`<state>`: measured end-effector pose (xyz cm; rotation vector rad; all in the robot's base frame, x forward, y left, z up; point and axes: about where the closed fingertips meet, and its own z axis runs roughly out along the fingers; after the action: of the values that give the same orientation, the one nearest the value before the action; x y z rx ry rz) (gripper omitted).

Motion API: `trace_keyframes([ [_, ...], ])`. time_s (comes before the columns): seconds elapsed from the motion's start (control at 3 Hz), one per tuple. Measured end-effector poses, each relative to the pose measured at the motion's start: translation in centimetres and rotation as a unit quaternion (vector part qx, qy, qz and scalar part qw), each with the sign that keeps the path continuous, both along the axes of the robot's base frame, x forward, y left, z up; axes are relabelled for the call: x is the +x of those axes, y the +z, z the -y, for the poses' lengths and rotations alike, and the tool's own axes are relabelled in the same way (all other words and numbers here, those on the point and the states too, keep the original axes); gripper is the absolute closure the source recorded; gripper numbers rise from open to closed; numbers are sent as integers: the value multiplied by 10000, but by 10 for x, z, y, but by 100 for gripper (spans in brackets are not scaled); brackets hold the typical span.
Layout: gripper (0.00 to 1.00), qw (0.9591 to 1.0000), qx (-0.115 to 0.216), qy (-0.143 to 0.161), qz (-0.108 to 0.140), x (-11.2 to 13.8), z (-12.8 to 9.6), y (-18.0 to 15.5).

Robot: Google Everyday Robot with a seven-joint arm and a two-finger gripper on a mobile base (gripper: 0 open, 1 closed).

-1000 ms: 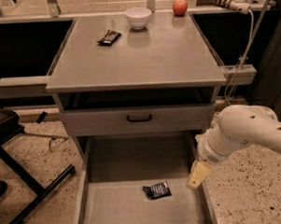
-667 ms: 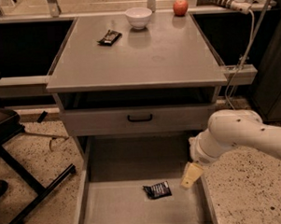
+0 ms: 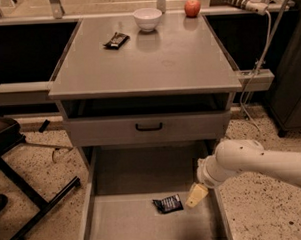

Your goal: Pick rxbar blueberry from middle drawer and place on counter

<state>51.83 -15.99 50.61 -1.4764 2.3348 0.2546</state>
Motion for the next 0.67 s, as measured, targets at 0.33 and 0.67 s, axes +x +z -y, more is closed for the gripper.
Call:
trace_keyframes([
  [0.33, 0, 9991, 369, -202, 6, -7, -4, -30],
  [0.67, 0, 9991, 370, -202, 5, -7, -4, -30],
])
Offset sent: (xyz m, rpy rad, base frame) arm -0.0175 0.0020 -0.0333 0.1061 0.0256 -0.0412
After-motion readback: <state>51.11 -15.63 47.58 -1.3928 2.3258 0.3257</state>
